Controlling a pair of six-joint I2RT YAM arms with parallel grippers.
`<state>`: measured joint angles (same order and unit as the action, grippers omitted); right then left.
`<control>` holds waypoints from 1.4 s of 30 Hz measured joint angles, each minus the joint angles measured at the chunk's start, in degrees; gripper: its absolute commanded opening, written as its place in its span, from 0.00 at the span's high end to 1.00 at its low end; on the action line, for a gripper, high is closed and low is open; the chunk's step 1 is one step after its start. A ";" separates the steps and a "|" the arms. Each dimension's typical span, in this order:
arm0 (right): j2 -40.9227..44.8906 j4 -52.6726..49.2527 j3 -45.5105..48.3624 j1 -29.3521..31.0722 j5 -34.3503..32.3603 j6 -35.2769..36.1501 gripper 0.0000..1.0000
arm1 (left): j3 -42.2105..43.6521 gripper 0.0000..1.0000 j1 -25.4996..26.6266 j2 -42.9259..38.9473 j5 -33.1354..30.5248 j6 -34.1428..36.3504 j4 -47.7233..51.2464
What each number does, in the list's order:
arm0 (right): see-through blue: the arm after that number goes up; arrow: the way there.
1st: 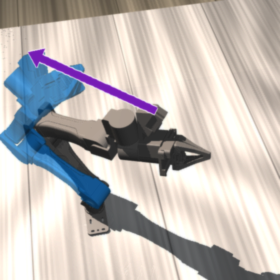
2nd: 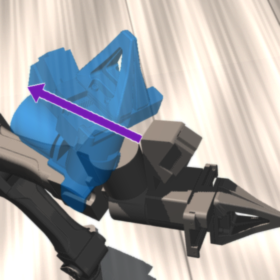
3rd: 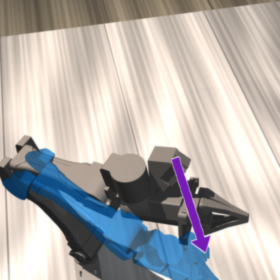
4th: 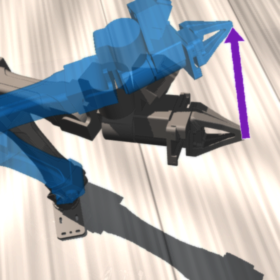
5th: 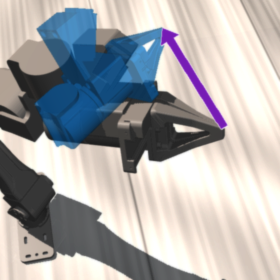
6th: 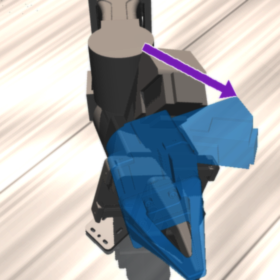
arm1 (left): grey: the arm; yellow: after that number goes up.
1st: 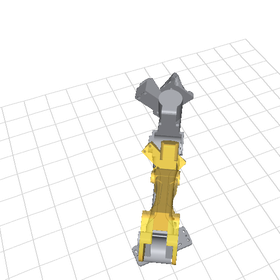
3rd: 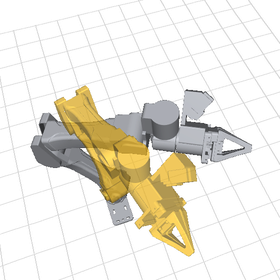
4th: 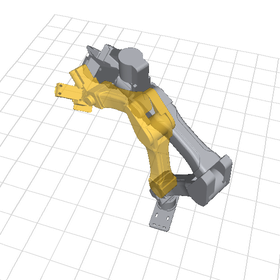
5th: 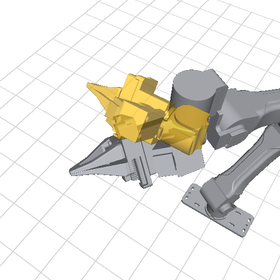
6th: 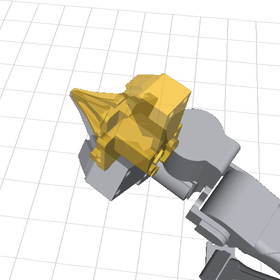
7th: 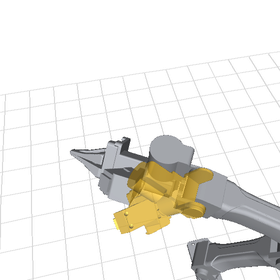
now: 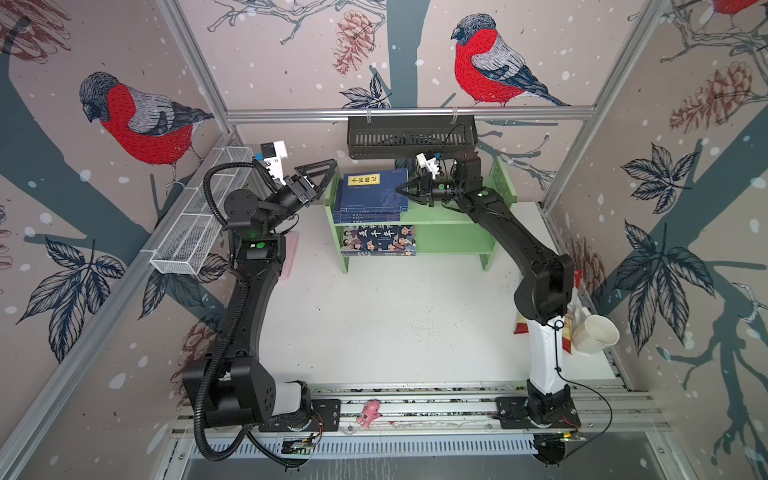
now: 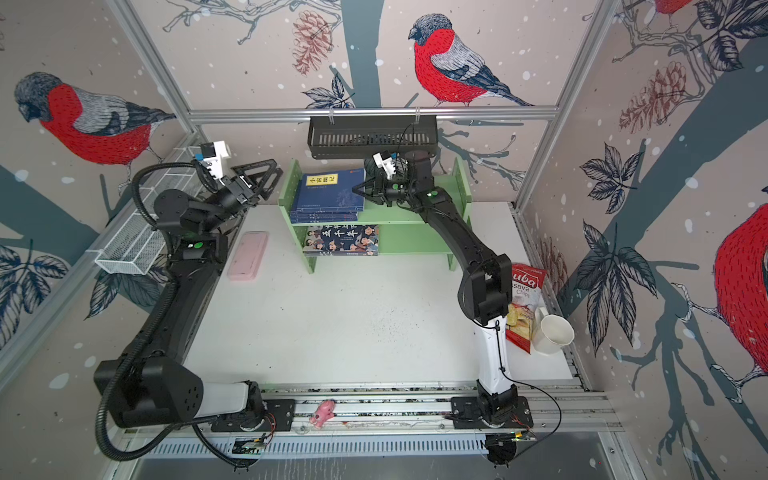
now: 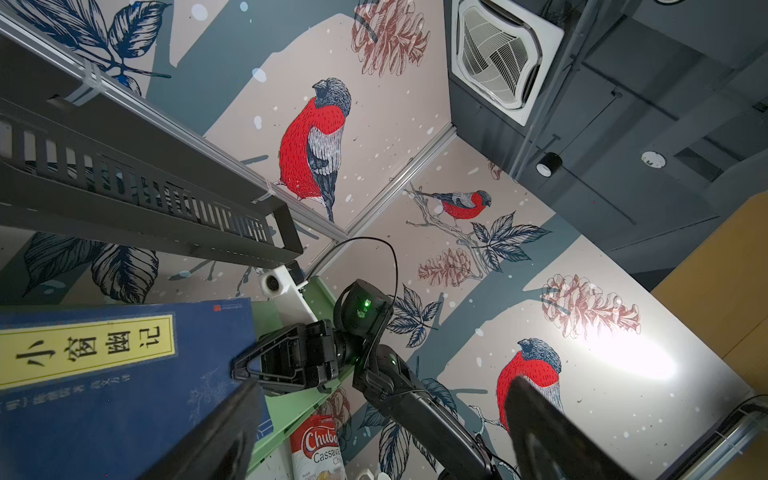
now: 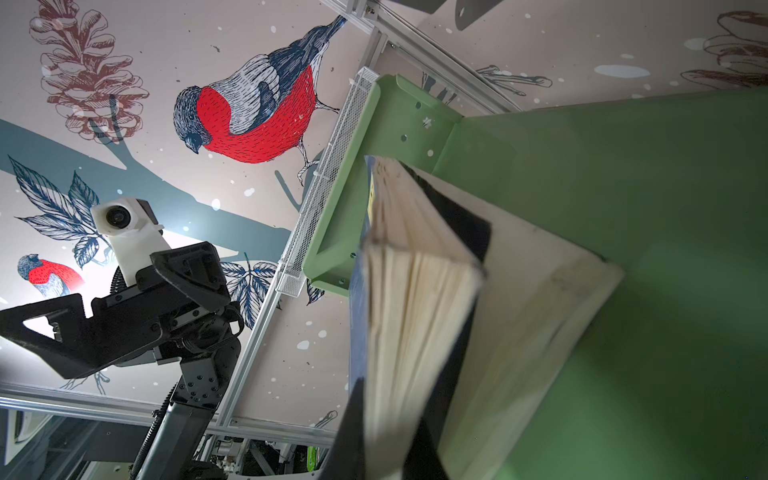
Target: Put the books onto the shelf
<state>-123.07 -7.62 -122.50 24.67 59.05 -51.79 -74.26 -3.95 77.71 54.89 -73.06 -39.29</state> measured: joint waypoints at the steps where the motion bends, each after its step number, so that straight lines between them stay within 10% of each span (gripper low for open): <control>1: -0.04 0.00 0.00 0.11 0.02 0.00 0.99 | 0.04 0.08 0.00 0.00 0.02 0.00 -0.28; 42: -2.25 -18.40 -9.01 -0.26 -7.87 11.26 0.52 | 0.72 0.08 0.00 -0.31 0.39 -2.10 -2.43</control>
<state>-125.32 -26.02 -131.50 24.40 51.18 -40.53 -73.54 -3.95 77.41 55.29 -75.16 -41.71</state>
